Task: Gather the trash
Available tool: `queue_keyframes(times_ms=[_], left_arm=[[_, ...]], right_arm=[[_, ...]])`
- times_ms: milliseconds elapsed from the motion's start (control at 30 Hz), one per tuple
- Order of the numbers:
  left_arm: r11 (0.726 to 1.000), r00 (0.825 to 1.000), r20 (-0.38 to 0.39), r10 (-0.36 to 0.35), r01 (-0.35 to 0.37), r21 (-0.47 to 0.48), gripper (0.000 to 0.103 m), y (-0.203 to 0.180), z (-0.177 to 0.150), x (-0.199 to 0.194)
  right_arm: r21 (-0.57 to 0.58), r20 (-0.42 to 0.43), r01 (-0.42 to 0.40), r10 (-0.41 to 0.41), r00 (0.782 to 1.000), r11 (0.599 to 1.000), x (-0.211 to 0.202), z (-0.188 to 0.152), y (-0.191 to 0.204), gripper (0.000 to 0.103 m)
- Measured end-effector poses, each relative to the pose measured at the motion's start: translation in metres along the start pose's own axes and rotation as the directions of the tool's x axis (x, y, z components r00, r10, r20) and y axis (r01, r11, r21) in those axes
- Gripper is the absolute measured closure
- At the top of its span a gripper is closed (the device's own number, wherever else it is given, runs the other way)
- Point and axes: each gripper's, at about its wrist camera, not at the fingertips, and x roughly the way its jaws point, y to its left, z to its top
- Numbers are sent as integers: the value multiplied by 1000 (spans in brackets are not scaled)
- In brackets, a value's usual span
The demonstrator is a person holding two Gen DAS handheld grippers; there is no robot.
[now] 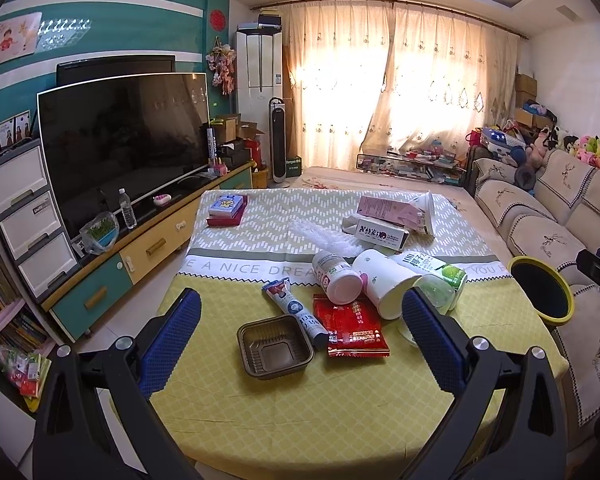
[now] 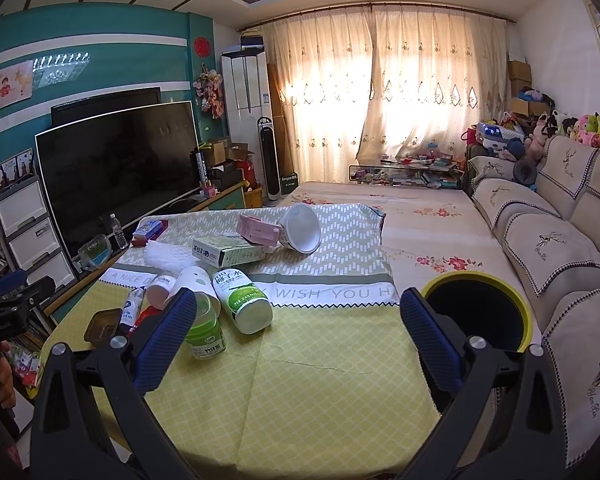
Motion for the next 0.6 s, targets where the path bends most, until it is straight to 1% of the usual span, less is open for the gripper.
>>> queue_keyframes(times_ms=[600], left_arm=[[1000, 1000, -14, -4, 4, 5, 4, -4, -3, 6]], right_arm=[[3, -3, 0, 0, 1000, 1000, 1, -2, 0, 6]])
